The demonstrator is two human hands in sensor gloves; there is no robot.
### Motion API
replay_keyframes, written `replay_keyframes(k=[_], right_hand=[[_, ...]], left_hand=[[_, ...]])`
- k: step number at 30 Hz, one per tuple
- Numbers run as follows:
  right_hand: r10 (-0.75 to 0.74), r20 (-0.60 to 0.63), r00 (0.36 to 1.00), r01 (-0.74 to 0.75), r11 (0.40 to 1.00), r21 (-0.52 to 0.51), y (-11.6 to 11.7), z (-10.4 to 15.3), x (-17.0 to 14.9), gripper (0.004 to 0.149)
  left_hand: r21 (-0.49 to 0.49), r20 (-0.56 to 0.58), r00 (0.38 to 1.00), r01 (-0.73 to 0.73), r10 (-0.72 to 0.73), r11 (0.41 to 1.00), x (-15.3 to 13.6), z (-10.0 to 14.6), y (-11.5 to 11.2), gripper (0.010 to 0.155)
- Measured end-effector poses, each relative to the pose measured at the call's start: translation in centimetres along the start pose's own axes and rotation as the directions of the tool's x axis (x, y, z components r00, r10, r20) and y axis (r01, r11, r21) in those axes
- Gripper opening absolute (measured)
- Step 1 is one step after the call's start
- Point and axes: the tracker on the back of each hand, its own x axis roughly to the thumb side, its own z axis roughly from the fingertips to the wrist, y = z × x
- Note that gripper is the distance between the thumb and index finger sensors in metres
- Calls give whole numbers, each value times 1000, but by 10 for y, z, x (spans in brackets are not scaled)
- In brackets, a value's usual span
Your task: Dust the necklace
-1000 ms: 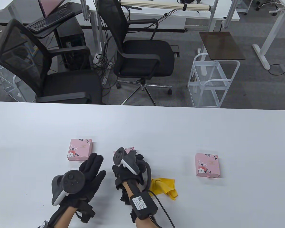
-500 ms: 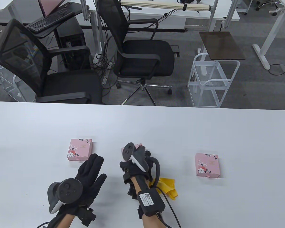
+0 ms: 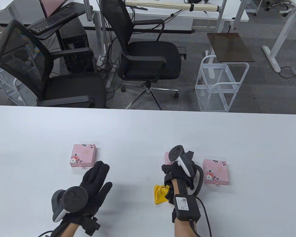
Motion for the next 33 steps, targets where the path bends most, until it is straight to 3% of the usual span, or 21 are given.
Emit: replay_keyframes(k=[10,16,21,27,33], right_hand=[[64,-1,998,-64,998,5,4,6,2,102],[114,100,988,-97,983,-155,-16,37,7,95],[12,305,952,101,930,-353,-17,78,2,82],[-78,482,873,323,833,-450,-3,107,-7,74],[-10,499,866,283,833,-476,3,119,-12,72]], left_hand=[[-6,-7,1000,8,-8,1000,0,0,-1,64],[-9,-24,1000,10,-10,1000,-2,-1,-1,64],[-40,-68,998,-5,2,999,-15,-5,-2,62],[-17,-197,979,49,-51,999,-39,-9,5,64],[-45,-445,887,118,-125,992,-75,-19,8,70]])
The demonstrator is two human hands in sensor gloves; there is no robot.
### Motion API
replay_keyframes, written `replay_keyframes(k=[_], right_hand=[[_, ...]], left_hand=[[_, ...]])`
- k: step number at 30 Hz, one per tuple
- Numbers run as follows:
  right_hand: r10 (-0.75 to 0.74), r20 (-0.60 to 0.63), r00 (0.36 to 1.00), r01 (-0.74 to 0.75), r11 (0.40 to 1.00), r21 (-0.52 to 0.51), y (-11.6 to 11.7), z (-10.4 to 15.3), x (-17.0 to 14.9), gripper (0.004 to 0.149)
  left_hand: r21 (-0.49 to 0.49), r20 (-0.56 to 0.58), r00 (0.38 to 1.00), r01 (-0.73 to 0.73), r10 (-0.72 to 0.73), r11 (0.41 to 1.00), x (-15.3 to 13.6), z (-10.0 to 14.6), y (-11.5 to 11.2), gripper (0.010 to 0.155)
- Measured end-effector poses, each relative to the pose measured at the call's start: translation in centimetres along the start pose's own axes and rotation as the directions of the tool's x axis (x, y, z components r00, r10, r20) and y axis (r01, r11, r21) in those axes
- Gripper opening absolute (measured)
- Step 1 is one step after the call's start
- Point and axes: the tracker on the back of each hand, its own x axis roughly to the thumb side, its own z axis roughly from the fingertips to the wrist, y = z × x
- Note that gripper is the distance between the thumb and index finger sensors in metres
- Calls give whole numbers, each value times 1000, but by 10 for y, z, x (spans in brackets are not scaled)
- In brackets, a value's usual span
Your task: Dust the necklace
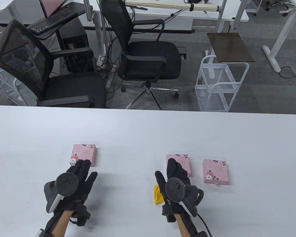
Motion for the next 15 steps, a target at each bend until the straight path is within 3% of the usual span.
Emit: replay_keyframes(k=[4,15], right_hand=[[-51,-2,999,51,999,-13,-1,2,2,71],[-73,19,997,73,997,36,4,6,6,70]], left_hand=[[-54,-148,985,83,-90,995,-15,-21,-3,83],[-282,-288,904,235,-316,930,-1,-96,-27,108]])
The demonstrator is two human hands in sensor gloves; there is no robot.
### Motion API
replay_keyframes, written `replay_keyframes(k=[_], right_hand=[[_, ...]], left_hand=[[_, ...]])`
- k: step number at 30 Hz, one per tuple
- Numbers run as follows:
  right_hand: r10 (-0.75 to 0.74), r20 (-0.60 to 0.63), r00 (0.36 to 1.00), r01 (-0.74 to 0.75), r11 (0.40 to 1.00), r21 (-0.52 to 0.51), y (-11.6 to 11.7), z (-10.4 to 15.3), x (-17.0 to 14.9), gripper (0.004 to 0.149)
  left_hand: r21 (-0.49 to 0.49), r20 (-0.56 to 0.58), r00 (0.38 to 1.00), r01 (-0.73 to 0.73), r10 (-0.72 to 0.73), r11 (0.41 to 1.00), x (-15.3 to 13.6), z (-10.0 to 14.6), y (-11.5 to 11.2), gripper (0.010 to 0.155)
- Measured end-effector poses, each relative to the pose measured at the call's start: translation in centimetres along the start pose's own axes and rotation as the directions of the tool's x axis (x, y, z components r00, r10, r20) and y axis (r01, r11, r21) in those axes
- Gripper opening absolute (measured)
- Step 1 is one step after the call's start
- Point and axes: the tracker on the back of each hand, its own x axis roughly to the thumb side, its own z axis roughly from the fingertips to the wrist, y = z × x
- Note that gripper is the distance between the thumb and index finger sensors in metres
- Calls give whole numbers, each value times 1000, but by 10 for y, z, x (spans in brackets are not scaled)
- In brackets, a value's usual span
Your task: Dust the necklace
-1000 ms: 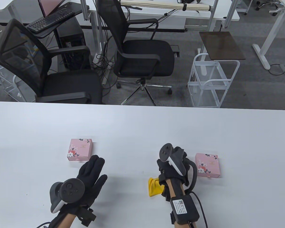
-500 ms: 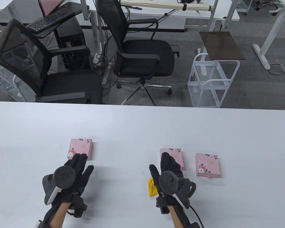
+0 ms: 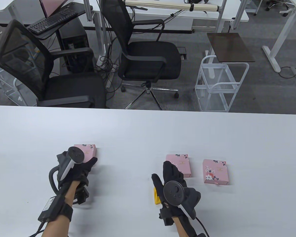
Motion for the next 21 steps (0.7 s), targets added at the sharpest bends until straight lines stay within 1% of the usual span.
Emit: replay_keyframes(k=[2,4,7,9,11,13,16,21], right_hand=[[-27,7,1000,27,999,19,0,1,2,69],[-41,13,999,41,999,11,-1,3,5,69],[-16,21,1000,16,1000,4,-1,2,5,69],[-10,17,1000,9,1000,11,2,2,4,69],[-17,7,1000,17,999,33,6,1,2,69],[-12,6,1000,12,999,39,7,1,2,68],[20,14,1000,-20,999,25,8,1,1,68],[19,9,1000,-19,1000,21,7,1,0,68]], left_hand=[[-34,-32,998,52,-53,998,5,-11,-5,109],[-65,-46,998,50,-53,997,8,-20,-8,110],[-43,-70,994,86,-89,995,12,-25,-7,109],[-38,-84,994,73,-76,997,14,-26,-7,105],[-29,-92,993,68,-70,997,15,-25,-7,106],[-27,-86,993,77,-79,997,17,-21,-6,106],[-1,-56,995,87,-87,996,20,-10,-3,106],[55,13,998,54,-54,997,34,18,7,106]])
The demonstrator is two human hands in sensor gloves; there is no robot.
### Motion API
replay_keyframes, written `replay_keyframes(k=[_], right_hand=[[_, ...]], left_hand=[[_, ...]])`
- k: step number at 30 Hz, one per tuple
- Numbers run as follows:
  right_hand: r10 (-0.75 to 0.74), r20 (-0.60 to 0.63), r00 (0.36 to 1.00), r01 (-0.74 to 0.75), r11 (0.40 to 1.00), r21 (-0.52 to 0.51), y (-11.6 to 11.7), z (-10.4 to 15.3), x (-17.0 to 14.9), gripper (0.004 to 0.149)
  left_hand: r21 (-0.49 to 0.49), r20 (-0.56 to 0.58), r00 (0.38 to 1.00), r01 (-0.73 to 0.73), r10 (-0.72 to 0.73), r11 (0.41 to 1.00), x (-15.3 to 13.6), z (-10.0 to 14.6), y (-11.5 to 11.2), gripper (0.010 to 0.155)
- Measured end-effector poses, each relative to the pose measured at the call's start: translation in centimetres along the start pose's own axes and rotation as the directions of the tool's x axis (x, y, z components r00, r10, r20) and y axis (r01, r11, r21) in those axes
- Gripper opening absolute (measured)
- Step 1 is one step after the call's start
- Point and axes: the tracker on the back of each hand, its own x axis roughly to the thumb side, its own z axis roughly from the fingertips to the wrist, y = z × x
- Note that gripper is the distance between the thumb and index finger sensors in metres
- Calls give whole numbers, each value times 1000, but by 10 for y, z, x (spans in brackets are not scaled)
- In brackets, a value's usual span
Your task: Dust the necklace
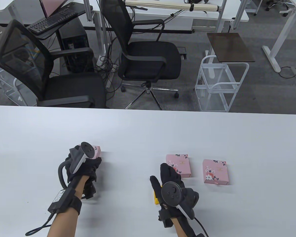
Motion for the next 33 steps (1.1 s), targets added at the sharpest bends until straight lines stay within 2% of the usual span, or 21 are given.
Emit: replay_keyframes(k=[6,9,15,19,21,25,28,31,33], right_hand=[[-28,-14,1000,28,1000,-3,-3,0,-2,67],[-12,-15,1000,12,1000,5,-1,0,-3,67],[-15,-26,1000,16,1000,16,0,0,-6,68],[-32,-31,999,32,999,23,0,0,-6,67],[-29,-26,999,30,999,26,0,0,-5,67],[-6,-10,1000,6,1000,30,1,1,-2,67],[2,-6,1000,-2,999,32,2,1,-1,67],[19,0,1000,-19,999,28,2,2,0,67],[31,5,1000,-31,999,25,2,2,1,67]], left_hand=[[29,145,989,-2,-2,1000,40,34,3,103],[-2,193,981,26,-25,1000,66,45,-10,101],[-47,205,976,80,-69,996,100,55,-36,99],[-63,169,982,96,-85,993,110,57,-50,93],[-109,155,984,106,-89,988,113,56,-57,90],[-141,182,980,109,-82,984,115,59,-63,93],[-168,223,973,93,-55,981,113,61,-61,92],[-214,259,965,19,38,977,102,64,-53,91],[-197,267,959,-40,93,980,93,70,-45,89]])
